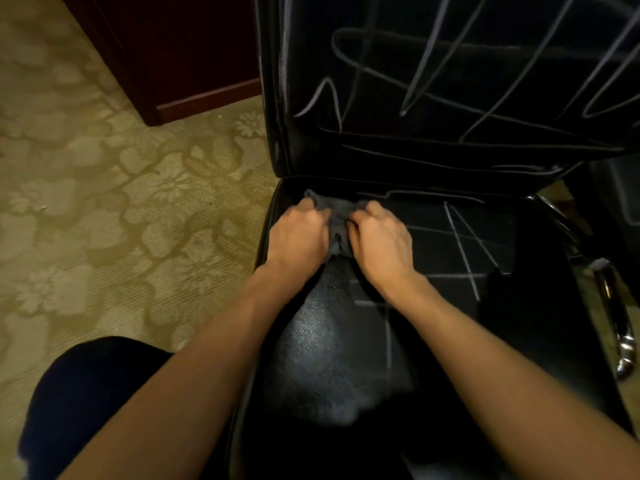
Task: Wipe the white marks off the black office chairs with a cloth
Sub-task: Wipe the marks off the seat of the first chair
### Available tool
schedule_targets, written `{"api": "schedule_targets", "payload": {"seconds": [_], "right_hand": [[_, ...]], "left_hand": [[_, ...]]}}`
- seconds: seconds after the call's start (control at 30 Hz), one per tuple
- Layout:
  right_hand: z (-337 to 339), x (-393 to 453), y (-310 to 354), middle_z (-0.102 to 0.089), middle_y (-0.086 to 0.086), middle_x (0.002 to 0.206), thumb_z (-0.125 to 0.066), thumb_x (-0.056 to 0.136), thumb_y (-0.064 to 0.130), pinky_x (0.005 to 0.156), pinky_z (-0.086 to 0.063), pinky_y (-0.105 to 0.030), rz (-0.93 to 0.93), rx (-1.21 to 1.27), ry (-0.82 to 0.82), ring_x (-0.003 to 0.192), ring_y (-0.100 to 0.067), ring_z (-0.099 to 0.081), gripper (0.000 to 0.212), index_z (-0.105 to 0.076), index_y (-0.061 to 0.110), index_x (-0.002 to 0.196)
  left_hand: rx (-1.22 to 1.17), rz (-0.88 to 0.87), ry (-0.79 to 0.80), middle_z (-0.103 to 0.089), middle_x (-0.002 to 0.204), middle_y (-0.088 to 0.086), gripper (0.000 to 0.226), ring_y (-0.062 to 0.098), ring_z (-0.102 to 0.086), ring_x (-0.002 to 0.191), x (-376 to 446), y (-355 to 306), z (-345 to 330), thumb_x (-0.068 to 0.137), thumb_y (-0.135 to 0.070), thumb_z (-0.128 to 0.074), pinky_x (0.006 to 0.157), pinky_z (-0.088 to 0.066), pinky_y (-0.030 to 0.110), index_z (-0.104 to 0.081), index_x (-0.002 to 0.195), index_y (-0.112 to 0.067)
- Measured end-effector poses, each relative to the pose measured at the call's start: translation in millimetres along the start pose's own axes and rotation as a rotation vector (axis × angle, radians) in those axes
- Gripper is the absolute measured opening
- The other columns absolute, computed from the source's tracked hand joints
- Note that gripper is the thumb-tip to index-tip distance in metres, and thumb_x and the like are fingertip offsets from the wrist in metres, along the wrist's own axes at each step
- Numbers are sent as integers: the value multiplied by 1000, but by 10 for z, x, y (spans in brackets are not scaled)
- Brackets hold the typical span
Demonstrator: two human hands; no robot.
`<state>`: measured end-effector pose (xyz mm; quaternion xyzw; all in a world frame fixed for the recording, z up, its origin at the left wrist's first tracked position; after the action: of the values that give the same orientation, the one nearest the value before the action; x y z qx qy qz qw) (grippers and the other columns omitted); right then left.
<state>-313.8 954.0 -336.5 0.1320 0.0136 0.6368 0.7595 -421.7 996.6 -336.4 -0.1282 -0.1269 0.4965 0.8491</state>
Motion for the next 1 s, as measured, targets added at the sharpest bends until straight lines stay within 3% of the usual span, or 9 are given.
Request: {"api": "schedule_targets", "payload": {"seconds": [0.13,0.27,0.37,0.47,0.67,0.87,1.0], "right_hand": [[167,-864,104,-59,-7,87,-66,88,19,62,-50,-36,62,83,0,74,-28,-60,10,-71,10,89],[288,-1480,165,-58,0,84,-49,93,27,60,-51,-36,95,154,9,72,-20,-58,28,-73,13,98],[265,-1237,112,-57,-3,83,-49,92,25,61,-50,-35,111,104,-35,72,-23,-57,27,-73,13,90],[199,-627,-105,-59,-10,83,-64,88,20,63,-49,-37,42,32,-74,73,-32,-60,13,-73,10,86],[104,177,-455,-60,-13,113,-49,100,19,84,-44,-40,-121,-3,-35,102,-34,-59,26,-69,8,111],[84,354,-700,-58,-13,118,-49,100,18,83,-45,-39,-218,9,-52,104,-34,-59,25,-68,6,112],[97,217,-638,-57,-12,119,-51,98,15,88,-41,-39,-170,-21,-27,105,-33,-56,25,-68,7,114]], "left_hand": [[-30,-113,-5,-61,91,11,30,31,-64,75,-893,-136,62,87,-15,-61,60,-55,37,-71,116,-12],[-89,-66,12,-60,88,3,39,26,-65,73,-1466,-232,96,91,-31,-47,55,-56,34,-72,117,-17],[-40,-10,-37,-60,89,6,29,29,-64,75,-1193,-238,41,93,-26,-54,58,-55,38,-72,113,-16],[5,18,-46,-62,92,14,19,38,-65,77,-594,-263,-21,93,-19,-61,62,-53,41,-73,106,-12],[14,55,-12,-59,122,15,32,37,-60,108,389,-365,-92,103,-26,-47,86,-47,43,-68,125,-15],[-47,18,-11,-57,129,12,36,33,-56,116,702,-410,-159,104,-25,-46,91,-45,38,-62,136,-22],[27,50,97,-59,130,13,34,35,-58,118,592,-418,-222,103,-26,-46,93,-47,40,-65,131,-20]]}}
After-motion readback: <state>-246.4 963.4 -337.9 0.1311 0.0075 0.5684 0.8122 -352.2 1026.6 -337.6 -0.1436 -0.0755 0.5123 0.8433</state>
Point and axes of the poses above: each hand's wrist, its own x-axis towards the middle knuckle, its own z-axis out of the back of the hand, y = z × x, the point moved 9 cm from there along x, towards the middle knuckle
